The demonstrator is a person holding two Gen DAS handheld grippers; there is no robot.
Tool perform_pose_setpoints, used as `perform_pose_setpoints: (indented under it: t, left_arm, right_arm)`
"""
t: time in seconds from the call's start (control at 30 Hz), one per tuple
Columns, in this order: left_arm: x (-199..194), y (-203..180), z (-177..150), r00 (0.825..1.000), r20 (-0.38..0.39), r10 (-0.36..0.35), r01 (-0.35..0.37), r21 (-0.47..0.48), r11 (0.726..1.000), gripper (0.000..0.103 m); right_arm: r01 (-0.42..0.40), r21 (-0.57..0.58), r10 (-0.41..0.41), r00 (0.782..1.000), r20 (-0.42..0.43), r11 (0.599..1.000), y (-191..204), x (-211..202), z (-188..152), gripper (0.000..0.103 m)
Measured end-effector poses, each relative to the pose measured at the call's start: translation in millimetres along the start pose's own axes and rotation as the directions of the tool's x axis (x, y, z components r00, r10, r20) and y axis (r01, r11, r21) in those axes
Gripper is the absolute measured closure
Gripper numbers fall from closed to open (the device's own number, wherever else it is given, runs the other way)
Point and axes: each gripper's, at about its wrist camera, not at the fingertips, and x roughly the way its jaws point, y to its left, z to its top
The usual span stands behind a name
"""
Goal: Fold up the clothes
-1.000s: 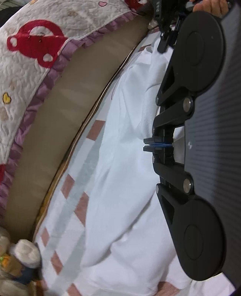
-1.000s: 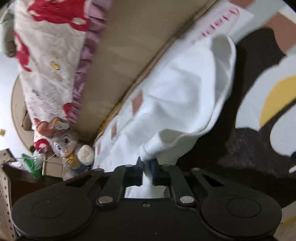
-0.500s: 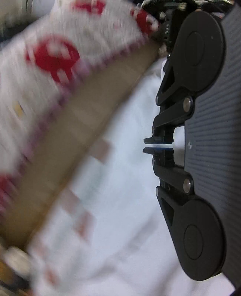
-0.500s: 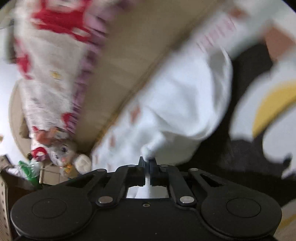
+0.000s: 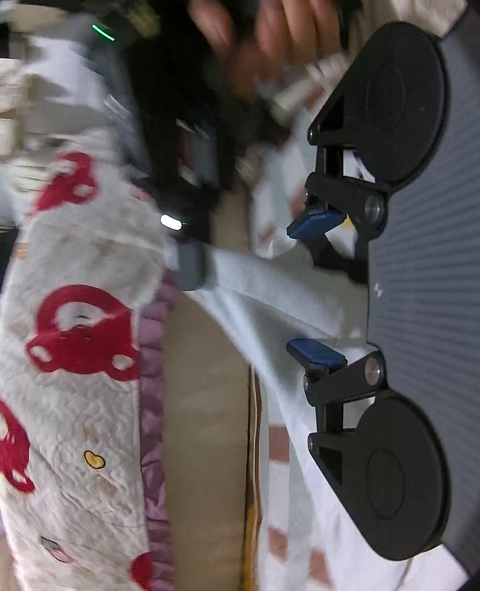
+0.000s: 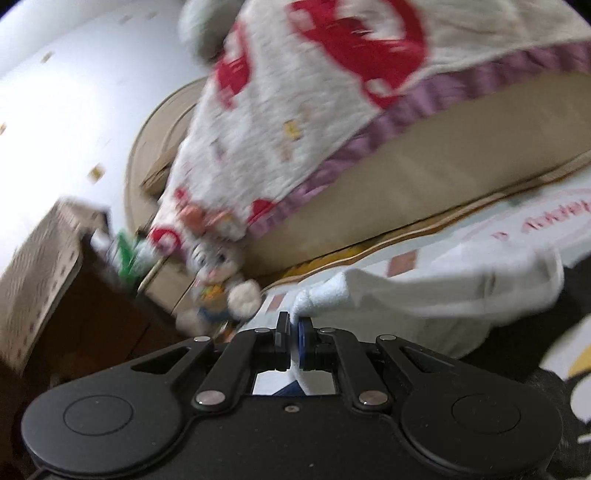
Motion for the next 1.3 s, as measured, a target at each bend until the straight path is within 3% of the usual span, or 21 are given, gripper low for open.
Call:
perform_pose_setpoints:
  t: [0.03, 0.1, 0.13, 0.2, 0.27, 0.33, 0.37, 0.43, 0.53, 0.57, 0.67, 0.77, 0.83, 0.93, 1.03, 1.1, 1.17, 1.2, 1.23, 1.27, 1.3]
  left_arm:
    - [4.5, -0.9, 1.6, 1.0, -0.016, 0.018, -0.018, 0.009, 1.0, 0.047]
    - [2.8, 12.1, 5.7, 1.0, -0.029, 0.008, -0.01, -0.074, 0.997, 0.099]
    - [-0.1, 16.7, 8.2, 0.999, -0.031, 0.025, -0.027, -0.093, 0.995, 0.1]
    - [-16.6, 18.6, 15.5, 0.985, -0.006, 0.171, -0.171, -0.026, 0.985, 0.1]
    - [-35.9, 36.6, 24.7, 0.948, 0.04, 0.315, -0.315, -0.01, 0.949, 0.1]
    - [-53.2, 74.2, 33.2, 0.914, 0.042, 0.403, -0.397, -0.107, 0.911, 0.1]
    - [-61.3, 99.9, 34.0, 0.907, 0.038, 0.419, -0.405, -0.186, 0.895, 0.1]
    - [-75.5, 148.0, 29.3, 0.878, 0.039, 0.478, -0.449, -0.283, 0.848, 0.1]
    - [-86.5, 194.8, 11.0, 0.808, 0.003, 0.59, -0.56, -0.312, 0.768, 0.1]
    - [-89.9, 205.3, 3.5, 0.798, -0.001, 0.602, -0.565, -0.347, 0.748, 0.1]
    - [-98.6, 238.2, -12.4, 0.788, -0.059, 0.613, -0.569, -0.449, 0.688, 0.1]
    - [-106.9, 247.7, -17.7, 0.78, -0.053, 0.624, -0.572, -0.464, 0.676, 0.1]
    - [-107.6, 249.5, -18.0, 0.781, -0.05, 0.622, -0.568, -0.469, 0.676, 0.1]
    - [-108.7, 252.4, -18.6, 0.784, -0.046, 0.619, -0.562, -0.477, 0.675, 0.1]
    - [-109.8, 255.2, -19.2, 0.786, -0.042, 0.617, -0.556, -0.485, 0.675, 0.1]
    - [-110.6, 257.1, -19.6, 0.787, -0.04, 0.615, -0.552, -0.491, 0.674, 0.1]
    - [-111.4, 258.6, -20.8, 0.785, -0.037, 0.618, -0.551, -0.498, 0.67, 0.1]
    - [-112.0, 258.7, -21.2, 0.773, -0.039, 0.634, -0.562, -0.505, 0.655, 0.1]
    - [-112.6, 258.7, -21.7, 0.76, -0.04, 0.649, -0.574, -0.511, 0.64, 0.1]
    - [-113.3, 258.7, -22.2, 0.747, -0.042, 0.664, -0.585, -0.518, 0.625, 0.1]
    - [-115.5, 257.5, -21.4, 0.732, -0.037, 0.681, -0.595, -0.522, 0.612, 0.1]
  right_arm:
    - [-0.019, -0.026, 0.019, 1.0, -0.015, 0.999, 5.5, 0.3, -1.3, 0.096]
    - [-0.067, -0.066, 0.064, 0.997, -0.042, 0.996, 15.5, -3.0, -4.3, 0.096]
    - [-0.07, -0.092, 0.066, 0.997, -0.048, 0.993, 19.0, -5.4, -6.1, 0.096]
    - [-0.059, -0.114, 0.054, 0.997, -0.046, 0.992, 20.0, -6.6, -8.2, 0.096]
    - [-0.036, -0.097, 0.033, 0.999, -0.031, 0.995, 14.2, -3.8, -8.5, 0.091]
    - [-0.024, -0.047, 0.022, 0.999, -0.038, 0.999, 1.7, -2.3, -8.2, 0.085]
    - [0.044, -0.112, -0.048, 0.998, -0.036, 0.993, 3.2, -0.6, -9.8, 0.077]
    - [0.188, -0.255, -0.198, 0.98, -0.014, 0.948, 8.0, 3.1, -13.5, 0.062]
    - [0.296, -0.431, -0.344, 0.938, -0.036, 0.853, 9.6, 25.0, -27.2, 0.062]
    - [0.3, -0.456, -0.365, 0.929, -0.059, 0.838, 7.8, 33.5, -32.6, 0.062]
    - [0.315, -0.529, -0.432, 0.895, -0.112, 0.788, 0.5, 61.2, -48.0, 0.06]
    - [0.321, -0.638, -0.504, 0.855, -0.123, 0.7, -6.4, 91.8, -58.7, 0.06]
    - [0.279, -0.669, -0.476, 0.87, -0.127, 0.689, -11.3, 105.2, -56.9, 0.059]
    - [0.223, -0.737, -0.458, 0.879, -0.131, 0.638, -17.9, 131.2, -47.7, 0.052]
    - [0.193, -0.784, -0.453, 0.883, -0.123, 0.59, -27.9, 158.8, -38.0, 0.04]
    - [0.196, -0.759, -0.447, 0.884, -0.136, 0.621, -41.4, 175.4, -32.3, 0.035]
    - [0.212, -0.679, -0.436, 0.882, -0.176, 0.703, -61.2, 191.6, -27.1, 0.035]
    - [0.222, -0.632, -0.428, 0.883, -0.194, 0.743, -70.4, 197.4, -25.2, 0.035]
    - [0.21, -0.58, -0.39, 0.898, -0.204, 0.787, -76.1, 197.6, -23.9, 0.04]
    - [0.195, -0.525, -0.348, 0.913, -0.211, 0.828, -81.5, 197.2, -22.6, 0.092]
    - [0.17, -0.464, -0.297, 0.93, -0.217, 0.869, -83.3, 192.9, -17.8, 0.088]
